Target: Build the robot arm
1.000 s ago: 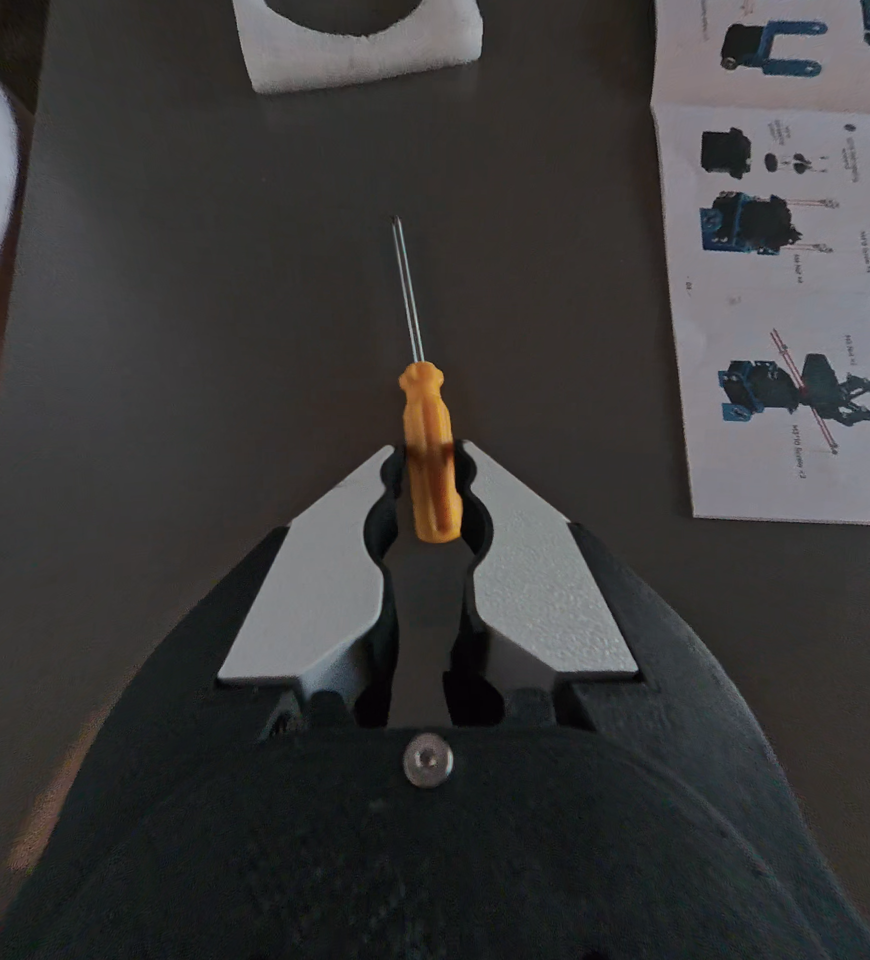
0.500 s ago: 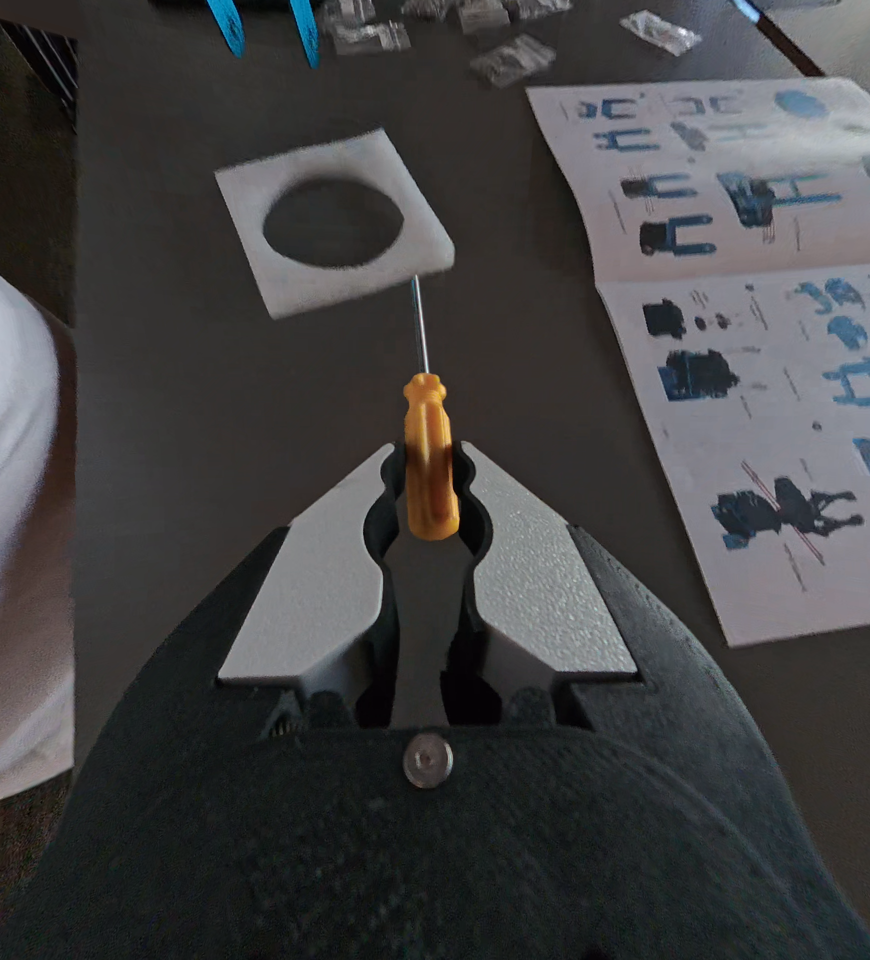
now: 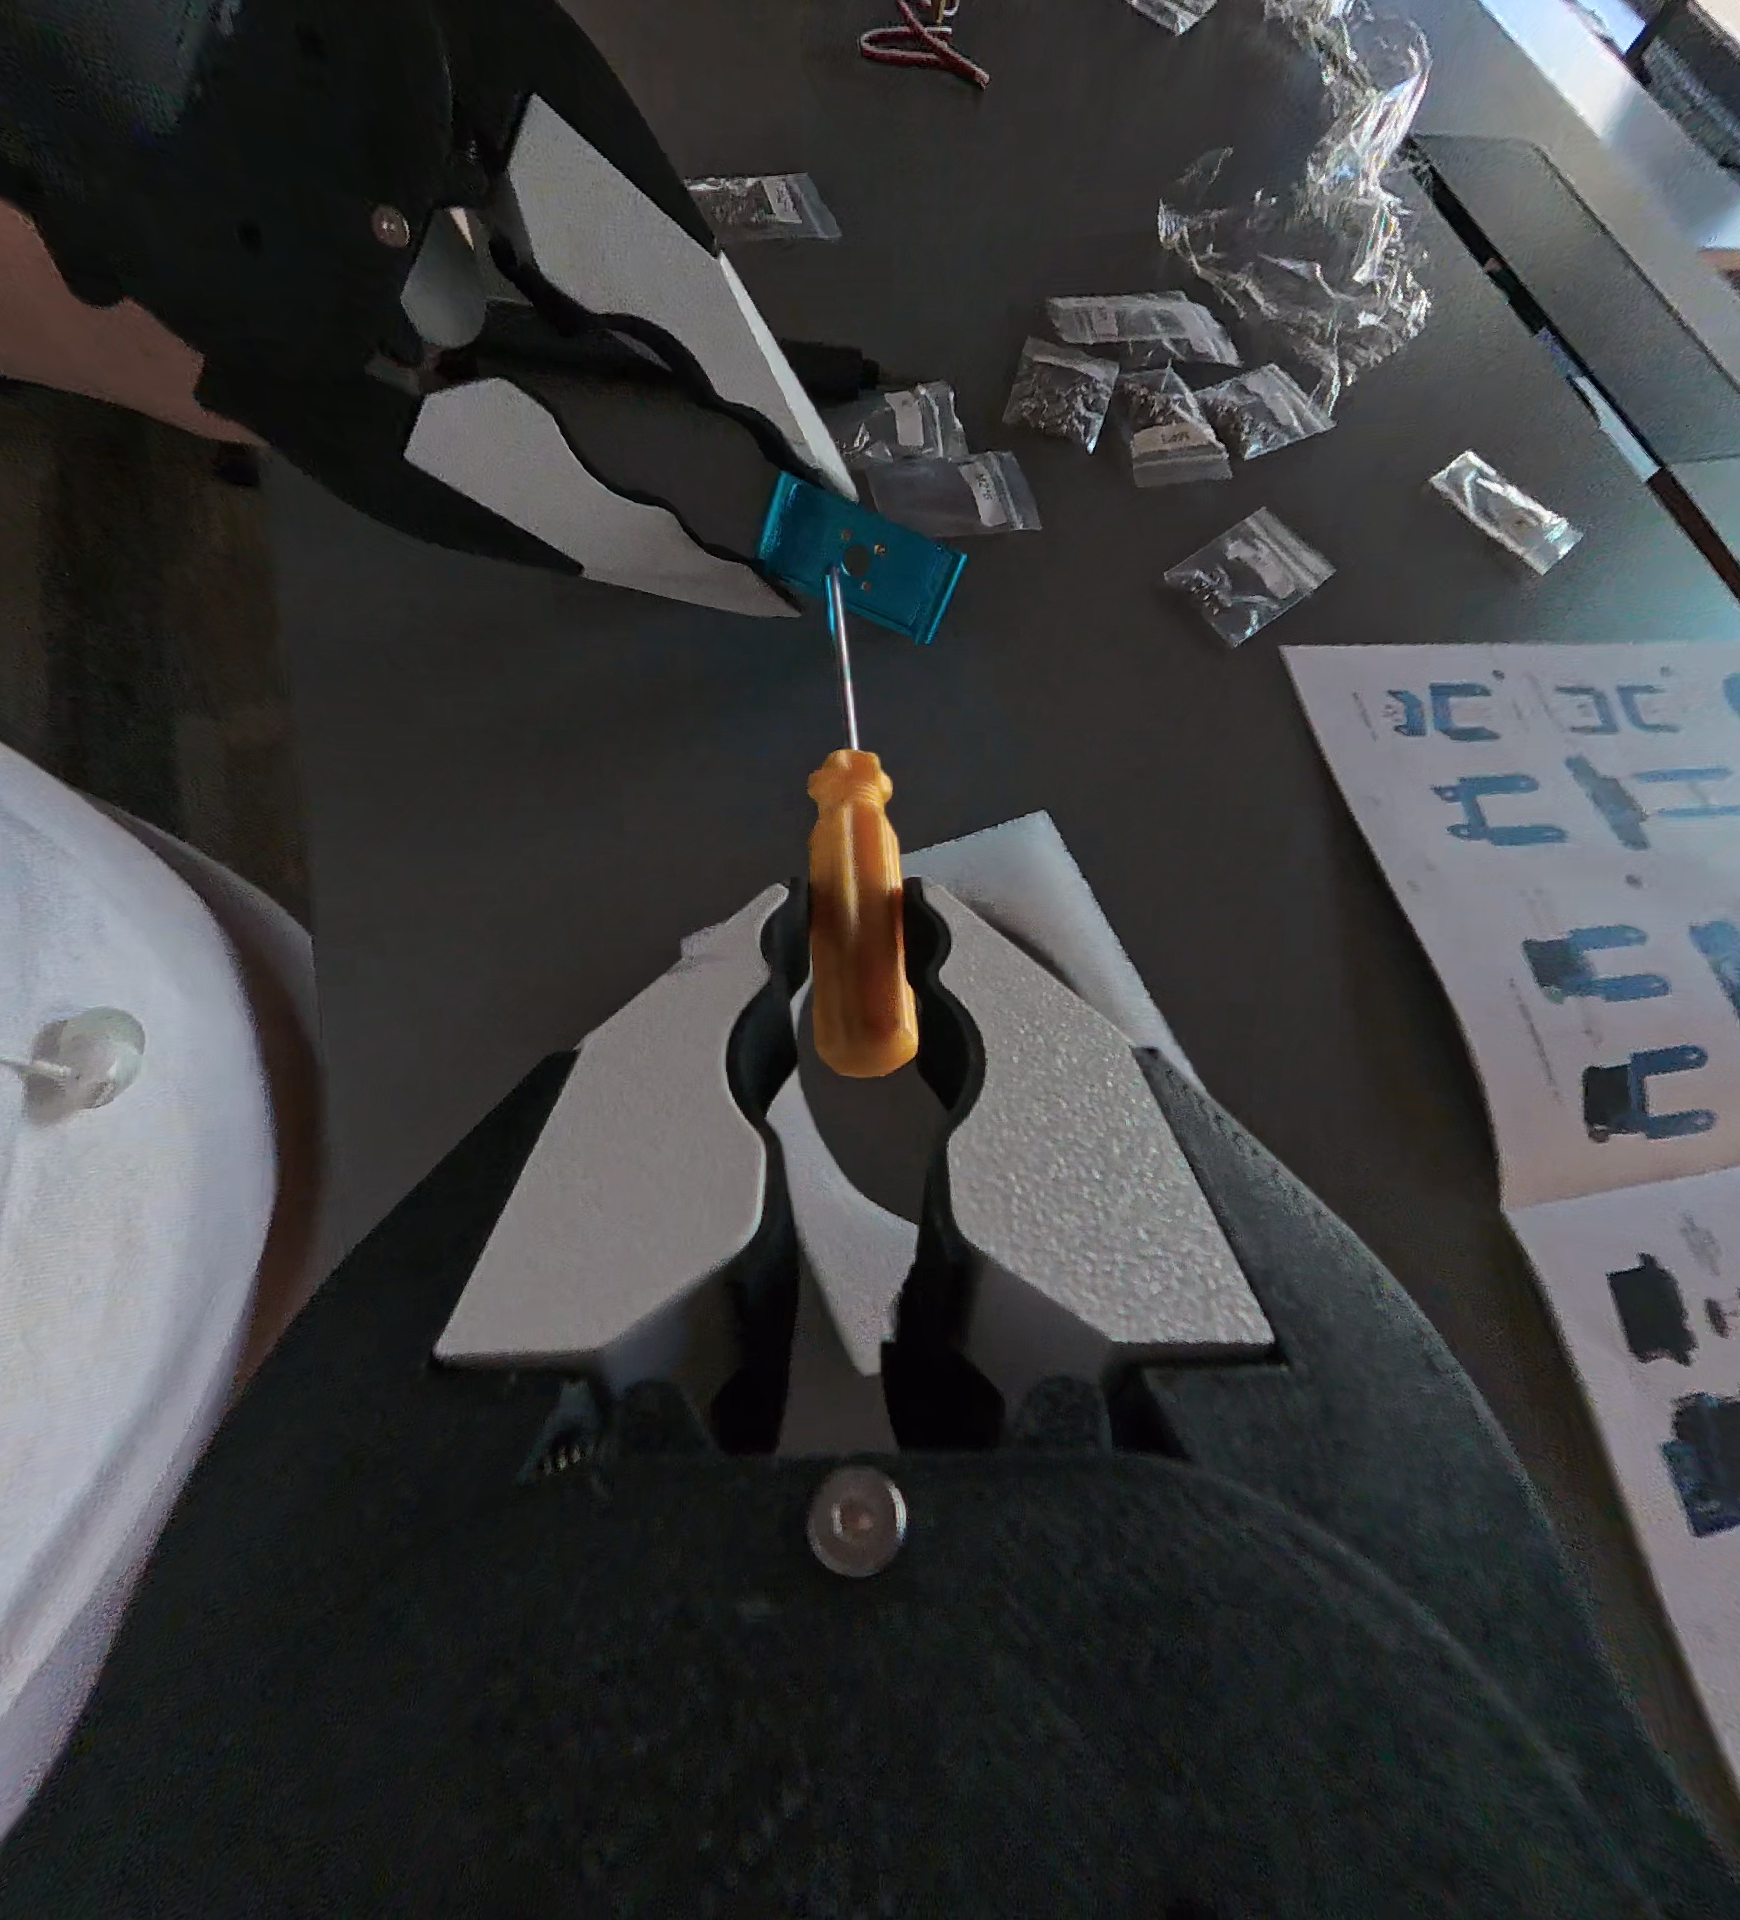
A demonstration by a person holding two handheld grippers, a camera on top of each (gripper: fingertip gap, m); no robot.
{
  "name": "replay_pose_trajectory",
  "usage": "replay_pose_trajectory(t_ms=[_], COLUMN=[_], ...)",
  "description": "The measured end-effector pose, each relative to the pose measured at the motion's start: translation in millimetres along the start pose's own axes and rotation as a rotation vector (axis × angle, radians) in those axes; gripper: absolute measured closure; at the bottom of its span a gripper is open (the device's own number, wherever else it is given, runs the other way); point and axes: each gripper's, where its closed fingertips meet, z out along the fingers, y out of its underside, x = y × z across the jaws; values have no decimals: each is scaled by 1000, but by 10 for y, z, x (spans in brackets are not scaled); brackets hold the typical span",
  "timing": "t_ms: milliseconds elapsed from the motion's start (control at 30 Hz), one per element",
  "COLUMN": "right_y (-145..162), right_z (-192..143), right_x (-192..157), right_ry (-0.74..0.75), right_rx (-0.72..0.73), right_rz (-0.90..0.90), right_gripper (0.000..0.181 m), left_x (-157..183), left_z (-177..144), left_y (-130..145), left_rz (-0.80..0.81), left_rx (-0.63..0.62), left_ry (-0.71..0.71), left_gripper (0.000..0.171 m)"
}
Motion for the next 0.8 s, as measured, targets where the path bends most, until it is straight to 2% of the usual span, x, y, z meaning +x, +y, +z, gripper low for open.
replay_pose_trajectory(t_ms=[233, 433, 533, 600, 700, 800], right_y=[265, 365, 370, 387, 469, 655], right_z=[4, -19, -75, -100, -167, -286], right_x=[-61, -75, -94, -112, -40, 64], right_ry=[53, 46, 45, 38, 101, 147], right_rx=[14, 19, 24, 6, -32, -70], right_rz=[160, 170, 160, 166, 117, 108], right_gripper=[165, 164, 165, 165, 165, 165], left_x=[137, 229, 231, 215, 256, 331], left_z=[87, 121, 103, 66, 3, -93], left_y=[16, 63, 59, 52, 46, 94], left_rz=[295, 322, 253, 170, -13, -189], left_rx=[-30, -70, -77, -86, -88, -101], left_ry=[-162, -155, -137, -105, 15, 173], left_gripper=[146, 146, 142, 130, 112, 106])
